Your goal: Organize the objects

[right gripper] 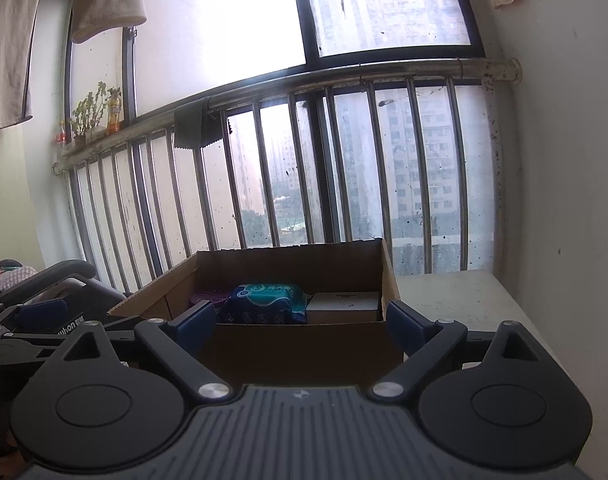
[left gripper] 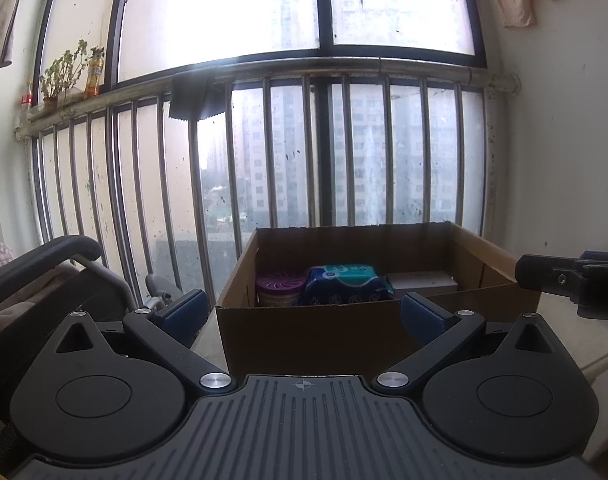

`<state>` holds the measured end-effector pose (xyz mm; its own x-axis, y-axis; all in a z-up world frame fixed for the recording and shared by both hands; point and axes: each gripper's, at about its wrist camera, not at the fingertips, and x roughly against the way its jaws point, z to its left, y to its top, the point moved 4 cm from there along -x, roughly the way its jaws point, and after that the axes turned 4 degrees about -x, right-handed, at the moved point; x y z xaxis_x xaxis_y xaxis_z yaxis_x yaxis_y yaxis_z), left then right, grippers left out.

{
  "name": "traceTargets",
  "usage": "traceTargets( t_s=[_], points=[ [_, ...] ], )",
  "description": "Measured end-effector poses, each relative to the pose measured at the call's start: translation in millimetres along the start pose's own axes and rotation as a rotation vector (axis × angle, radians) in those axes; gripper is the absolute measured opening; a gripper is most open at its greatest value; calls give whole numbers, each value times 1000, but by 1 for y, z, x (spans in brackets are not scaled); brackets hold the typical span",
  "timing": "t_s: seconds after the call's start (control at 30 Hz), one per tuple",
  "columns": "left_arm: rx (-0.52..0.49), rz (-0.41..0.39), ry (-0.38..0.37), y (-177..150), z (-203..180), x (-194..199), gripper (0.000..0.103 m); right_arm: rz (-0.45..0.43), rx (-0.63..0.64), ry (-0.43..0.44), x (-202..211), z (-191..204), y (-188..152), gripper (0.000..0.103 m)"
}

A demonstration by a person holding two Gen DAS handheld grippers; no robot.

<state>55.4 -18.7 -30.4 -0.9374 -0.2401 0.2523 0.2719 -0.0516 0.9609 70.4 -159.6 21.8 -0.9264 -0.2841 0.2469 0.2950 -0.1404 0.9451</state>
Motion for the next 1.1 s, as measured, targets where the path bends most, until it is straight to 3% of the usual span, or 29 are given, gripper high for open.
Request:
traceTargets(
  t_s=[0.33,1.1],
  points=[
    [-7,-2,-54,-1,-9,5,103,-23,-14,-38,13,-8,-3,101],
    [-26,-13,-15,-2,-8,6,103,-29,-13,-54,16,-8,-4,103]
  ],
)
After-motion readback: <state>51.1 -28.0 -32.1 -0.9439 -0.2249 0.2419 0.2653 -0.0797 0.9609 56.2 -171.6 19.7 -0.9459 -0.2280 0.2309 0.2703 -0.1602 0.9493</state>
